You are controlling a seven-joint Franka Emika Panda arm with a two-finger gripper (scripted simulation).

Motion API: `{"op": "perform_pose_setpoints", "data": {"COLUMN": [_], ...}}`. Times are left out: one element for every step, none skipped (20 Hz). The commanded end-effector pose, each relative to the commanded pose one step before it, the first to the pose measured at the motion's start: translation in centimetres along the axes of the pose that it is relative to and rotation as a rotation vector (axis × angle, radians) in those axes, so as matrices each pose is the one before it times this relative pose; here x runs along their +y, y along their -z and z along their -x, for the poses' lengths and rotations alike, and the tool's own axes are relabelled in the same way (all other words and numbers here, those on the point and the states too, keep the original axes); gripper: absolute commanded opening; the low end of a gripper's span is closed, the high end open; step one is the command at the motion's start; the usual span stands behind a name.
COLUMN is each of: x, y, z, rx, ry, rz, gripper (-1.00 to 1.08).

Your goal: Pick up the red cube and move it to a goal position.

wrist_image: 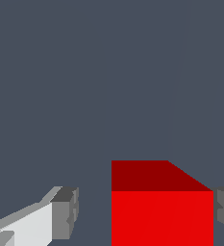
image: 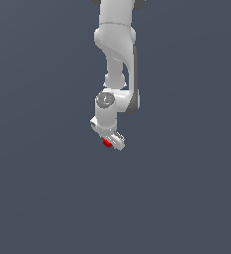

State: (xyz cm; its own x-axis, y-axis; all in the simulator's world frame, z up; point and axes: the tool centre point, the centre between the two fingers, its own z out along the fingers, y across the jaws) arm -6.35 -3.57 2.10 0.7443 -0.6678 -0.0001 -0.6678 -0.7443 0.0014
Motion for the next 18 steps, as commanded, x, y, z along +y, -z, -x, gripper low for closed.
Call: {"op": "perform_pose_setpoints", "data": {"x": [0.028,0.000,0.000,0.000,0.000,0.000,0.000,0.000,0.000,0.000,-0.032,-0.022,-0.066,-0.110,-0.154,-0.197,-0.240,-0.282], "y": [-0.083,0.000,0.000,0.000,0.000,0.000,0.000,0.000,0.000,0.000,0.029,0.000,0.001,0.002,0.003,0.004,0.005,0.006], "z": [0.013,0.000,0.000,0.000,0.000,0.000,0.000,0.000,0.000,0.000,-0.001,-0.006,-0.017,-0.029,-0.040,-0.052,-0.063,-0.074], "rx": [0.00063,0.00000,0.00000,0.00000,0.00000,0.00000,0.00000,0.00000,0.00000,0.00000,0.00028,0.00000,0.00000,0.00000,0.00000,0.00000,0.00000,0.00000], "ry": [-0.00632,0.00000,0.00000,0.00000,0.00000,0.00000,0.00000,0.00000,0.00000,0.00000,0.00047,0.00000,0.00000,0.00000,0.00000,0.00000,0.00000,0.00000], "rz": [-0.00073,0.00000,0.00000,0.00000,0.00000,0.00000,0.00000,0.00000,0.00000,0.00000,-0.00042,0.00000,0.00000,0.00000,0.00000,0.00000,0.00000,0.00000], "gripper": [-1.00,-1.00,-1.00,-1.00,-1.00,-1.00,-1.00,-1.00,-1.00,-1.00,-1.00,-1.00,-1.00,-1.00,-1.00,-1.00,-1.00,-1.00]}}
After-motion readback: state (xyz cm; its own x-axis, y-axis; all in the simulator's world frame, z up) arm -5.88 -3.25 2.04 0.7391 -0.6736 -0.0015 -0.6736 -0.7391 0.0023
